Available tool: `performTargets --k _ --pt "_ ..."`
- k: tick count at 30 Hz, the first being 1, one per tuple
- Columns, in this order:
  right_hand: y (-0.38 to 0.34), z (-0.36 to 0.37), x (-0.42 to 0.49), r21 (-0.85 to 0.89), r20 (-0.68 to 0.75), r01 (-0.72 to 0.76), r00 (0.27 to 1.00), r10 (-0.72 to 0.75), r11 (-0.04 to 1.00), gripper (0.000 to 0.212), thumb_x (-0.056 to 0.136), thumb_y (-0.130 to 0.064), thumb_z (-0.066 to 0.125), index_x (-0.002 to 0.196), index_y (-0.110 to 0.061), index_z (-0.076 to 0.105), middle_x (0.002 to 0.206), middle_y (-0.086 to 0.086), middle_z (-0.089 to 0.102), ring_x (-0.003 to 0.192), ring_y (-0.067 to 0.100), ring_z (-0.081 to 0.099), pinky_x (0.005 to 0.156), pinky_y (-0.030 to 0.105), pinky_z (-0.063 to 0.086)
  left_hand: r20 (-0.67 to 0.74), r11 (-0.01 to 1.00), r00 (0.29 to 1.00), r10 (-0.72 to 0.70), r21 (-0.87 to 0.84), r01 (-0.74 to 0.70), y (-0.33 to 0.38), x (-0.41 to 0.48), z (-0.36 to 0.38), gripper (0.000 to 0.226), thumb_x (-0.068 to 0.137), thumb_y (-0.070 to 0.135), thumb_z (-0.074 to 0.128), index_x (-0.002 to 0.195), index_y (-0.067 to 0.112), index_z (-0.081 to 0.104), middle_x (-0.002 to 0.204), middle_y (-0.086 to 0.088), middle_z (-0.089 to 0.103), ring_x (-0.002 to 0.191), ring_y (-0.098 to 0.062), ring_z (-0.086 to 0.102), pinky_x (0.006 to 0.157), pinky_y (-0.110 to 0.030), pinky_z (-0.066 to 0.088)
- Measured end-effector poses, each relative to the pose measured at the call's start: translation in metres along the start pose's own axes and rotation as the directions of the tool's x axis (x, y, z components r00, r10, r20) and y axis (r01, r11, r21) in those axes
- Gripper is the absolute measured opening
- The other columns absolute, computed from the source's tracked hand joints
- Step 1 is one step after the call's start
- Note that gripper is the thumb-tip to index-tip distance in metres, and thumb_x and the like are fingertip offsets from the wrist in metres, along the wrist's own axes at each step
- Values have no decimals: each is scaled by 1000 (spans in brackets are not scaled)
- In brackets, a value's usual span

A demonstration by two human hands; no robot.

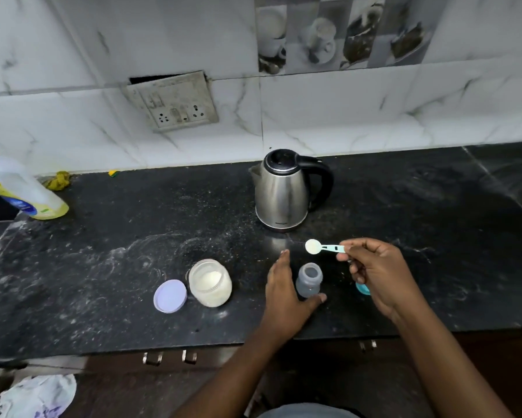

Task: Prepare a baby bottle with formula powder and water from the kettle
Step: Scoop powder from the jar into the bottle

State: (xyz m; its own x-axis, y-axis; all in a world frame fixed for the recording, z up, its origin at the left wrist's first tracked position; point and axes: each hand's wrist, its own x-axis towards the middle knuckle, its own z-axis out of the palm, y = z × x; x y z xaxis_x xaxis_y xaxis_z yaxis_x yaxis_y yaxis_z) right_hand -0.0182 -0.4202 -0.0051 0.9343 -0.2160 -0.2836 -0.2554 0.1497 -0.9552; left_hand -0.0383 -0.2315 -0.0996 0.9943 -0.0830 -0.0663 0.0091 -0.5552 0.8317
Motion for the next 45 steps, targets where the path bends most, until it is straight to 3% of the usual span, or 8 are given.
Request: performTargets --k 4,7,10,18,24,29,35,45 --pt "7 -20 -3 46 -39 -38 998 40 998 13 99 -2 63 103 -2 75 78 13 75 50 8 50 41 20 35 61 976 986 -154 -148 162 10 13 17 109 73 27 99 163 17 37 164 1 46 152 -16 42 127 -39 36" --pt "12 -27 -6 37 -58 -41 997 43 998 12 98 -3 64 102 -2 75 81 14 75 51 9 50 42 21 34 21 974 991 -130 -182 132 6 12 25 64 79 11 92 135 18 62 130 3 72 121 -15 67 110 -47 52" --pt "12 -30 -9 27 -65 -26 998 28 999 13 97 -6 65 103 -4 76 84 13 77 51 9 50 42 21 34 -10 962 994 -108 -253 102 11 8 22 47 80 12 90 118 28 68 111 10 76 102 -9 72 96 -47 59" --pt "-7 -30 -14 14 -49 134 990 -133 991 12 100 -10 67 105 -13 77 85 12 78 56 7 55 46 20 42 -26 932 999 18 -361 -26 51 16 -1 54 69 35 91 109 63 66 112 24 76 102 1 72 84 -11 52" --pt "-18 -27 -17 -42 -28 254 966 -255 966 13 101 -11 67 106 -13 78 84 11 78 61 6 59 50 17 46 -63 922 997 37 -383 -58 56 19 -7 55 71 29 92 113 54 68 114 21 77 106 -2 73 95 -27 58" --pt "-20 -29 -18 -55 24 294 956 -293 954 15 99 -6 68 104 -13 80 86 13 78 66 11 62 54 20 51 -78 921 996 44 -382 -71 55 17 -9 58 72 28 92 122 44 69 117 18 77 107 -4 73 98 -32 59" --pt "-21 -29 -19 -68 50 303 953 -300 951 18 97 -2 69 102 -13 81 87 12 78 67 13 65 58 21 55 -90 924 995 48 -375 -78 62 16 -14 61 71 34 90 115 67 64 117 25 75 107 0 72 91 -16 55" --pt "-22 -32 -22 -76 61 322 946 -318 944 19 94 -3 73 99 -18 83 87 10 78 69 13 69 61 23 58 -84 923 996 30 -379 -59 62 19 -8 59 70 36 90 115 64 65 118 25 75 109 0 72 89 -13 54"
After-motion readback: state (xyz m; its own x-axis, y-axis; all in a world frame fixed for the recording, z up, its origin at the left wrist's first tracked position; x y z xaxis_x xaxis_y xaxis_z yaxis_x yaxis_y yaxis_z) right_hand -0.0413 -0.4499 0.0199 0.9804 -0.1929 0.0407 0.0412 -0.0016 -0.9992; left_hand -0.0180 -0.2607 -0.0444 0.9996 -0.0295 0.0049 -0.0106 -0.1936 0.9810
